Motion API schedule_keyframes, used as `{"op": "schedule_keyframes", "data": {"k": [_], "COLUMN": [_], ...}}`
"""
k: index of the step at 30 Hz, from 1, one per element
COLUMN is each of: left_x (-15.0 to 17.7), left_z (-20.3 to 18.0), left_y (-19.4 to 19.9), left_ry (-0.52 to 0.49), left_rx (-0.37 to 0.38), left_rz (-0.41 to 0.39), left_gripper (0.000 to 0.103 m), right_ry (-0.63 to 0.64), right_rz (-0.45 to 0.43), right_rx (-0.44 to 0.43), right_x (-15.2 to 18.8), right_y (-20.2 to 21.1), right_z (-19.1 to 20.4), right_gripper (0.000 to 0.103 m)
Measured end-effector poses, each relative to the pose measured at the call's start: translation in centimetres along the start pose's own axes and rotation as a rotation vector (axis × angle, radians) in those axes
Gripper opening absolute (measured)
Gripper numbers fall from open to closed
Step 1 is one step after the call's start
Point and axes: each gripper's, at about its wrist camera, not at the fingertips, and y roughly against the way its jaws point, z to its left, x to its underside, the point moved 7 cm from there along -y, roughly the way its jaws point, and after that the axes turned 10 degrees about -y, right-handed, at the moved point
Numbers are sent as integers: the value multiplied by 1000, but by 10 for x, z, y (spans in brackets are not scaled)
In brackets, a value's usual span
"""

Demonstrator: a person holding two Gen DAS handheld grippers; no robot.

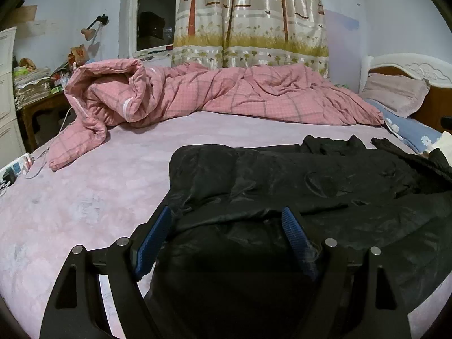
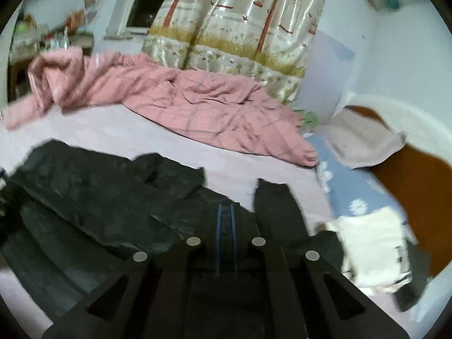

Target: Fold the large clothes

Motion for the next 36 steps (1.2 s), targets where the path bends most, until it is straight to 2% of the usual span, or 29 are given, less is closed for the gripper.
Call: {"op": "schedule_keyframes", "data": {"k": [2,4,5,6,8,10,12,15,16,17,18,19,20,22,24,26,31,33,36], "left_x": [0,-2,-2,-2,-1,1,5,12,13,13,14,14,14,13,9,1,-15,-20,-23], "left_z": [-3,-6,-7,-8,-10,-12,-15,-20,-21,-21,-22,-22,-22,-22,-20,-16,-9,-9,-24], "left_y": [2,5,6,6,3,-3,-12,-22,-24,-25,-25,-25,-25,-23,-15,-1,36,49,72], "left_ry": [-13,-29,-35,-43,-49,-51,-57,-69,-70,-69,-68,-68,-68,-68,-61,-49,-44,-84,-199], "left_rx": [-3,-6,-7,-11,-16,-3,14,20,22,25,27,27,26,24,20,25,52,46,51], "left_rz": [-8,-23,-27,-29,-22,5,49,100,108,114,116,116,114,102,68,7,-134,-180,-246], "left_gripper": [80,83,88,93,97,98,102,103,103,103,103,103,103,102,102,102,102,102,102], "right_ry": [-40,-146,-180,-206,-240,-258,-262,-211,-176,-141,-113,-85,-70,-81,-127,-158,-123,-71,-41], "right_rz": [48,120,149,176,236,302,405,489,496,489,470,451,439,385,291,194,56,11,-6], "right_rx": [51,52,55,66,102,136,133,230,261,283,289,267,255,293,253,150,-116,-199,-259], "right_x": [-1,1,3,6,16,26,38,51,52,52,50,48,47,42,28,13,-4,-3,11], "right_y": [-16,-40,-52,-64,-93,-119,-150,-181,-189,-195,-199,-201,-202,-193,-172,-142,-55,-19,11], "right_z": [-13,-35,-46,-56,-75,-89,-92,-96,-95,-94,-92,-88,-86,-89,-86,-75,-23,2,30], "right_gripper": [7,14,30,53,76,76,76,76,76,65,31,11,4,4,3,3,3,3,4]}}
